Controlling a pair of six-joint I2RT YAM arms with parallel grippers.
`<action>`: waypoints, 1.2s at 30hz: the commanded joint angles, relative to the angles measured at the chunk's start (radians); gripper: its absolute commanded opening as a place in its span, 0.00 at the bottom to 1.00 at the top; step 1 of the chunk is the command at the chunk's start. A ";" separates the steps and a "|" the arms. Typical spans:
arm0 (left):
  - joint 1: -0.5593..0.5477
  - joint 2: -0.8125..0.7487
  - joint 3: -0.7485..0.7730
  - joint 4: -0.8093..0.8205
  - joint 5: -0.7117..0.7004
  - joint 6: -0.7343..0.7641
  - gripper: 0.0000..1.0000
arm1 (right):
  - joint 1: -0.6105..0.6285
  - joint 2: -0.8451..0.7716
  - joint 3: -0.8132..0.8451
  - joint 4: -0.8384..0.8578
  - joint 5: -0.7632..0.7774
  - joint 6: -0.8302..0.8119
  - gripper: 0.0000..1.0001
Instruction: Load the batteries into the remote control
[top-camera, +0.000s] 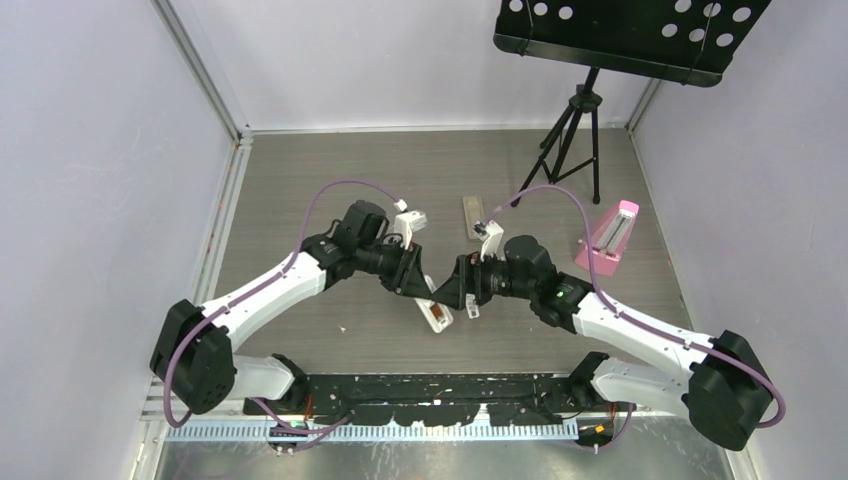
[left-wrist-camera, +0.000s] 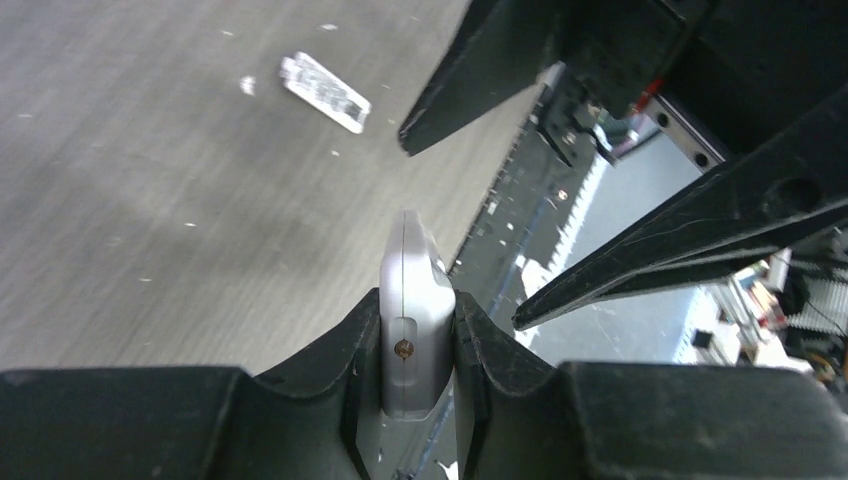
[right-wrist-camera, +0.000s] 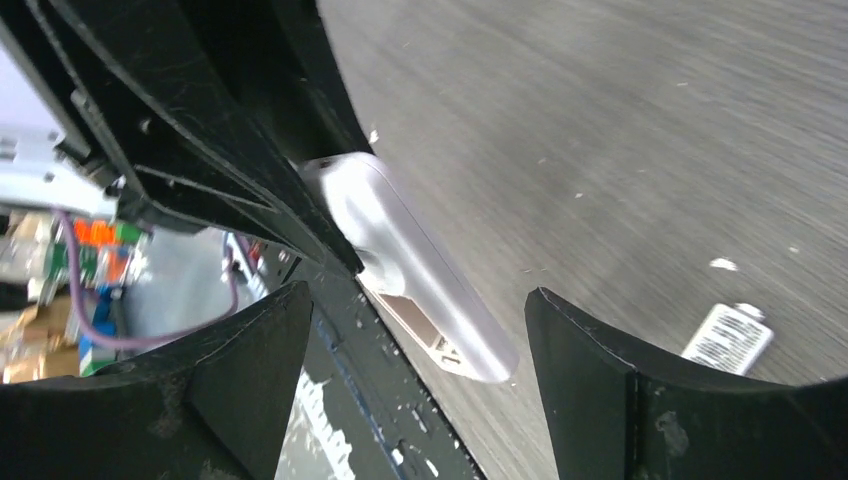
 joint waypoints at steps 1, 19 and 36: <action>-0.005 -0.066 -0.034 0.112 0.246 0.023 0.00 | -0.002 -0.016 0.009 0.041 -0.235 -0.083 0.83; -0.012 -0.148 -0.101 0.425 0.383 -0.167 0.02 | 0.016 -0.167 -0.101 0.192 -0.449 0.097 0.13; -0.011 -0.117 -0.264 1.183 0.202 -0.852 0.40 | 0.016 -0.231 -0.098 0.364 -0.226 0.228 0.00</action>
